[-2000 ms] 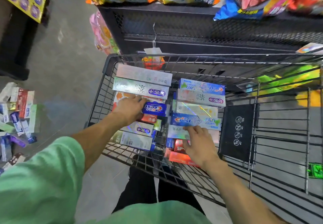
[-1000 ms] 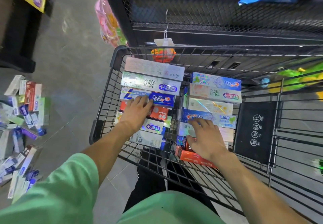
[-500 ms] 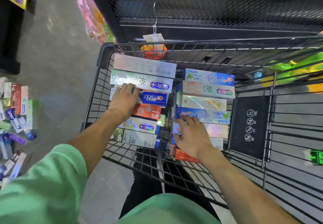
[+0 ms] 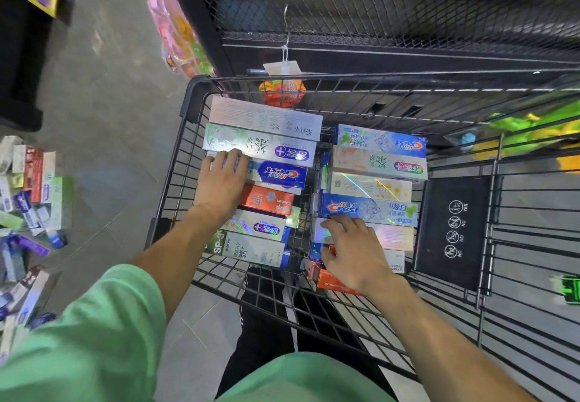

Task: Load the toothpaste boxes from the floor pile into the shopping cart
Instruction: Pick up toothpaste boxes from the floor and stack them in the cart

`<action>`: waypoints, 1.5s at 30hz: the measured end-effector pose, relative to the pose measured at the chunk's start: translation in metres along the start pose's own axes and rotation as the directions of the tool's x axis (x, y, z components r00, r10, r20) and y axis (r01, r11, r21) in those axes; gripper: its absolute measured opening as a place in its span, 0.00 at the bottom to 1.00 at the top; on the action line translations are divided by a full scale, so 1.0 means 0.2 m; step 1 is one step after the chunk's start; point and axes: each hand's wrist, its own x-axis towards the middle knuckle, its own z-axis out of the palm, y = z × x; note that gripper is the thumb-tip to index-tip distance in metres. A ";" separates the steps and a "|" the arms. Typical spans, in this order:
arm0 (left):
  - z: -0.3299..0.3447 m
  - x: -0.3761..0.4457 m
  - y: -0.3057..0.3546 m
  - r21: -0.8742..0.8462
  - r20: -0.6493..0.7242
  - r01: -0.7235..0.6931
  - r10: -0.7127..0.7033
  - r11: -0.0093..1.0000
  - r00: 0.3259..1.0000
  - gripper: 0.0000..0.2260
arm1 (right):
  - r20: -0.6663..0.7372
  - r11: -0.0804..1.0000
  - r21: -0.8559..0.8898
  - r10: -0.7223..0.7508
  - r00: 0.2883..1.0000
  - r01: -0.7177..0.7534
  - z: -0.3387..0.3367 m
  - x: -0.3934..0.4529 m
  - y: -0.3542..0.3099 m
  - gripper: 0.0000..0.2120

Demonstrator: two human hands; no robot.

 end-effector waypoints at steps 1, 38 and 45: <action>0.00 -0.02 0.00 -0.026 0.006 -0.011 0.011 1.000 1.000 0.30 | -0.001 1.000 0.003 -0.005 1.000 0.005 0.00 0.00 -0.01 0.26; 0.45 -3.18 -1.55 -0.435 0.051 0.857 -0.943 0.275 0.328 0.28 | 0.215 0.216 -0.594 -0.885 0.412 0.775 0.42 -0.72 -3.20 0.38; 0.78 -3.57 -1.70 -0.435 0.191 0.898 -0.968 0.065 0.163 0.33 | 0.415 -0.022 -0.593 -0.865 0.282 0.805 0.79 -0.76 -3.77 0.34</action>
